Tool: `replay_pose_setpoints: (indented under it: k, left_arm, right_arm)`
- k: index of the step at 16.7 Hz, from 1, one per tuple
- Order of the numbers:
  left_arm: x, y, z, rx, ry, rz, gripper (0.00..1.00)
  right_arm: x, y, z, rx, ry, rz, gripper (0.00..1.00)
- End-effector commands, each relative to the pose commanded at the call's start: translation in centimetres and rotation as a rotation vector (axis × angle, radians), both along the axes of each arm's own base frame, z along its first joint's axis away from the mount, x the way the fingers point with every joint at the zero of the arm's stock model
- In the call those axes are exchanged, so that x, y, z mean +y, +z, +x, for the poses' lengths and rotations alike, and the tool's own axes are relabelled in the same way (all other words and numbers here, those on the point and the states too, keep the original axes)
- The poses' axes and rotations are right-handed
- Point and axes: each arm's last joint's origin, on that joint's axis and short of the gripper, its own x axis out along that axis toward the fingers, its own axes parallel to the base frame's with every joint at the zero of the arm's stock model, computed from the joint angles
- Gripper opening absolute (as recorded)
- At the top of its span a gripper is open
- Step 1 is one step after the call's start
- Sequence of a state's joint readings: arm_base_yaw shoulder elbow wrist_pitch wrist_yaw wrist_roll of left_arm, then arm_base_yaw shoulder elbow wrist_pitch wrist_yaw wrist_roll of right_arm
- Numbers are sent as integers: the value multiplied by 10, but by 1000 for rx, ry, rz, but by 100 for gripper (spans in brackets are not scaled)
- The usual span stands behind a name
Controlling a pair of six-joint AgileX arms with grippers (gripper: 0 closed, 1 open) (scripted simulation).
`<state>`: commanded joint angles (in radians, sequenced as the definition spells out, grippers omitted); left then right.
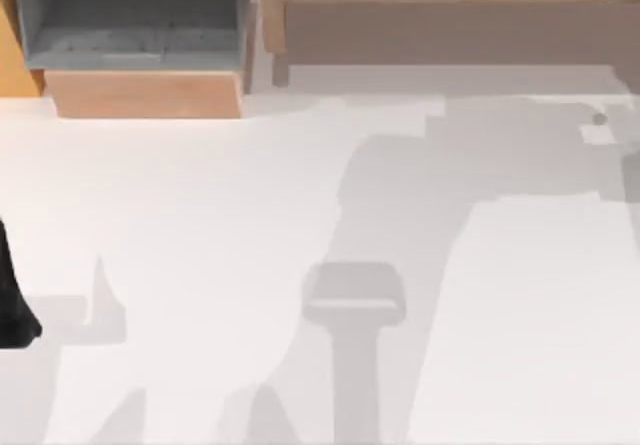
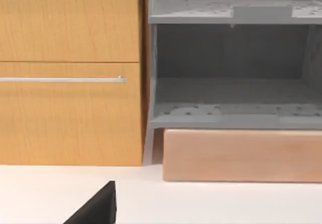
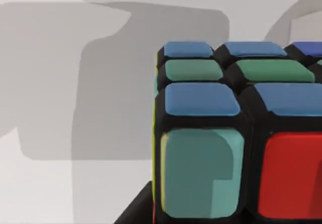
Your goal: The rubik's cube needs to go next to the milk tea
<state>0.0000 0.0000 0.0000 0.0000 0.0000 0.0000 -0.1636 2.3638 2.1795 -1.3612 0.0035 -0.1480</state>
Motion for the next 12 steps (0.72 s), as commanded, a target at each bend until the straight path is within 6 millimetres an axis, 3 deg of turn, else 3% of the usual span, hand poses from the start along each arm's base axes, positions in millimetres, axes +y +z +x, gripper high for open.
replay_pose_setpoints:
  k: [7,12]
  left_arm:
    - [0,0,0,0,0,0,100]
    - [0,0,0,0,0,0,100]
  right_arm:
    - [-2,-7,0,23,-6,5,0]
    - [6,23,-8,-4,-1,-8,0]
